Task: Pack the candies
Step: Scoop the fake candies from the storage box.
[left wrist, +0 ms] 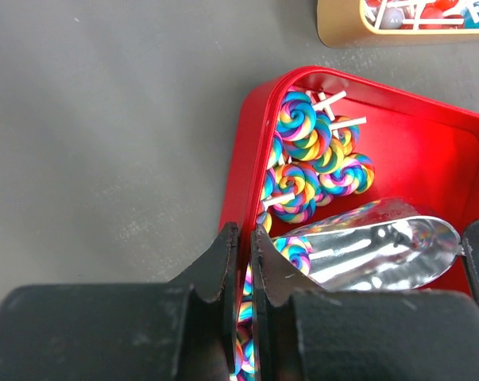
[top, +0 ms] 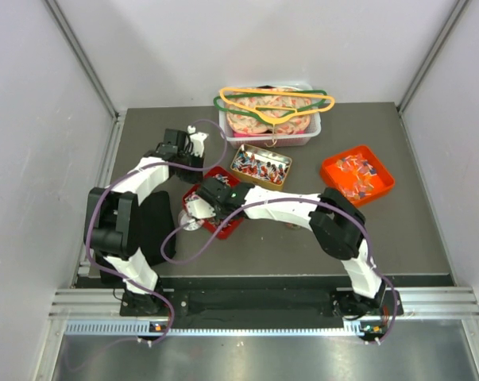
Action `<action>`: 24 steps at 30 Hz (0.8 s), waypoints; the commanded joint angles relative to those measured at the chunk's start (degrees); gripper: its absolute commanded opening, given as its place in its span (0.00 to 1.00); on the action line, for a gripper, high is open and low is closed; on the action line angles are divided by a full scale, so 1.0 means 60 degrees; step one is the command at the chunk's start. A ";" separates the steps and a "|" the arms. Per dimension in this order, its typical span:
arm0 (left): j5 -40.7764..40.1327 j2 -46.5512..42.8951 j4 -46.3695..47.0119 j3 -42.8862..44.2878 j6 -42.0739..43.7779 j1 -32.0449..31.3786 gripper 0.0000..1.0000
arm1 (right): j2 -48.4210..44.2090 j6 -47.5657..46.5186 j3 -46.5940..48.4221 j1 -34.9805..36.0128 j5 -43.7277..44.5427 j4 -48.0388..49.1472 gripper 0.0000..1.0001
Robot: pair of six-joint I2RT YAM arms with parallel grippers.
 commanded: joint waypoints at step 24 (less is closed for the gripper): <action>0.1247 0.0857 0.1907 0.1831 -0.0290 -0.0221 0.00 | -0.0743 -0.2216 -0.2009 0.1240 -0.1382 0.2413 0.00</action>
